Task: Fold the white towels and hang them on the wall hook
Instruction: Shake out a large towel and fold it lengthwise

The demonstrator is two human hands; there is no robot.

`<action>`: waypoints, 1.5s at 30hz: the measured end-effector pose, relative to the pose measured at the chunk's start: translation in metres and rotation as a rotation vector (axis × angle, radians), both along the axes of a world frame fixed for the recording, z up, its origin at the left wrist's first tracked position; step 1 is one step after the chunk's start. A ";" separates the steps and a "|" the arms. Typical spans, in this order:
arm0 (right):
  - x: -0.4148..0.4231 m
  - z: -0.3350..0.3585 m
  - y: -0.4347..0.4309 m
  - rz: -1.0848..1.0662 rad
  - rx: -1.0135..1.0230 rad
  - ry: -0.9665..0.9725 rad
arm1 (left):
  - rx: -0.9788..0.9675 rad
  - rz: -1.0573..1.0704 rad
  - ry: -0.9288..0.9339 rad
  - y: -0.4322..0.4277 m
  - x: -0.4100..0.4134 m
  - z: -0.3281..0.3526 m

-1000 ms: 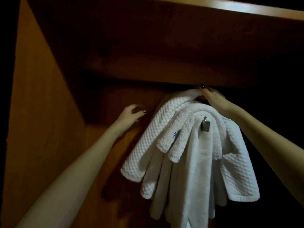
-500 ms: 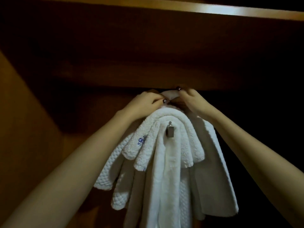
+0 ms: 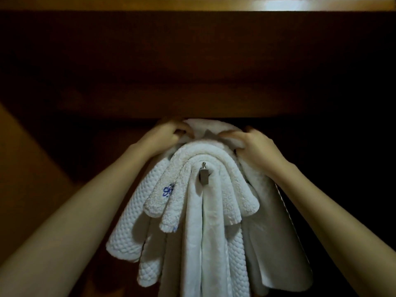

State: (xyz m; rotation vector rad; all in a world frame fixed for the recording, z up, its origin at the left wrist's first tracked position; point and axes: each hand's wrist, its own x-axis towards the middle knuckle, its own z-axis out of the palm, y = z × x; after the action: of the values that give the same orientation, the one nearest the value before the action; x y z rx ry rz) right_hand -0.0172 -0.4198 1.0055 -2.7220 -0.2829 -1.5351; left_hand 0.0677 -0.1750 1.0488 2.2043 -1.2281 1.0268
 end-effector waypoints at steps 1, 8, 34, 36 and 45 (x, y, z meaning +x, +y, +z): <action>0.001 -0.005 -0.006 0.004 0.008 0.015 | -0.012 0.011 -0.024 0.001 0.003 -0.002; 0.004 -0.006 -0.017 -0.187 -0.023 0.023 | -0.060 -0.012 0.017 0.008 0.010 -0.008; -0.017 -0.084 -0.040 0.740 0.682 0.234 | -0.368 -0.139 0.128 0.063 0.003 -0.135; -0.020 -0.106 -0.046 0.807 0.842 0.167 | -0.458 -0.234 0.283 0.061 0.000 -0.161; -0.030 -0.226 -0.016 0.652 1.067 0.207 | -0.591 0.034 0.472 0.061 -0.007 -0.269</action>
State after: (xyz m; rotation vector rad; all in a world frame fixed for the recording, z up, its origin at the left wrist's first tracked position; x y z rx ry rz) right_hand -0.0469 -0.4362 0.7792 -1.6700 -0.2162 -0.8253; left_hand 0.0604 -0.1145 0.7800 1.8440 -0.5822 0.6991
